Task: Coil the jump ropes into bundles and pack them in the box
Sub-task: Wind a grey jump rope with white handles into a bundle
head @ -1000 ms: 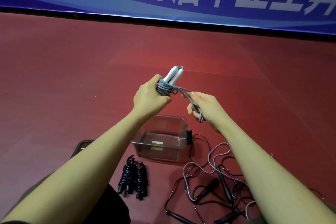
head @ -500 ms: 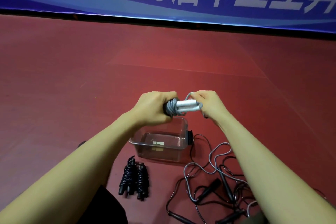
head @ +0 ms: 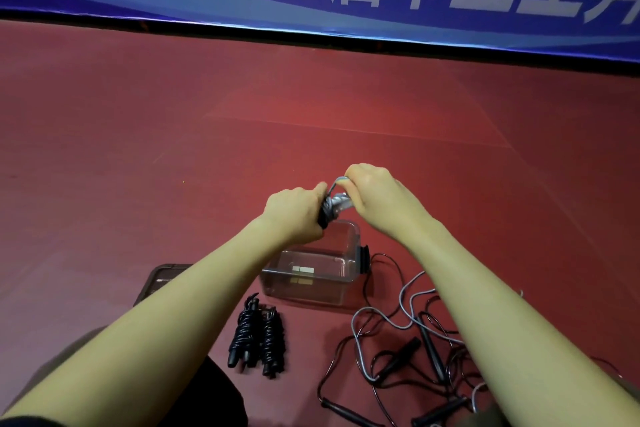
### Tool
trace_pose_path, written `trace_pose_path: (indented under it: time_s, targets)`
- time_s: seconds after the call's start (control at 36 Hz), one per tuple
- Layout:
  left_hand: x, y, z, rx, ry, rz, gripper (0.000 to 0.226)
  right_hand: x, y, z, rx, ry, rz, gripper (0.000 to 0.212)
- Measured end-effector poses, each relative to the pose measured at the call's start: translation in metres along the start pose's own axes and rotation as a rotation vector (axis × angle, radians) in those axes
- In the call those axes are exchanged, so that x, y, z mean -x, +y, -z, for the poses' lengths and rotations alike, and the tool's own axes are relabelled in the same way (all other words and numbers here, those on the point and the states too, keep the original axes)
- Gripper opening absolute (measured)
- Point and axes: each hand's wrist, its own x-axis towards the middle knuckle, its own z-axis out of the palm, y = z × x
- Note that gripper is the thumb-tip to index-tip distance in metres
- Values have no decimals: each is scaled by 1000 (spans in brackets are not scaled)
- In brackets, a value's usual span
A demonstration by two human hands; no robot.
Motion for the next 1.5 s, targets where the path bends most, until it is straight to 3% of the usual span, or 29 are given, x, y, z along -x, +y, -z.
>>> trace_pose_path:
  time_s: [0.14,0.22,0.33,0.56,0.69,0.81,0.97,1.11,1.19,1.25,1.36,1.5]
  targets:
    - [-4,-3,-2,157,124,84,50,2,-2,-3,-138,-39,-77,26]
    - [-4,-4,2,236,241,118,38,7,-4,-4,-195,-58,-143,34]
    - [-3,-1,6,328,302,183,24,11,0,-6,-308,20,-252,28]
    - [1,9,12,527,390,223,28,14,10,-13,-345,10,-305,13]
    - [5,15,17,768,395,164,31,14,17,-17,-342,69,-414,28]
    - [7,15,18,957,343,82,32,14,22,-14,-425,195,-434,23]
    - [12,17,23,997,263,-88,32,12,28,-10,-514,265,-420,11]
    - [17,14,25,781,221,-289,39,-1,42,-15,-544,119,-478,13]
    - [20,13,26,577,221,-440,44,0,43,-15,-583,113,-370,29]
    - [21,12,25,414,229,-561,44,2,47,-18,-441,80,-296,39]
    - [22,6,17,159,222,-687,40,8,45,-10,-69,5,-158,38]
    - [24,10,21,-163,-6,-566,40,8,30,0,248,-46,-6,37]
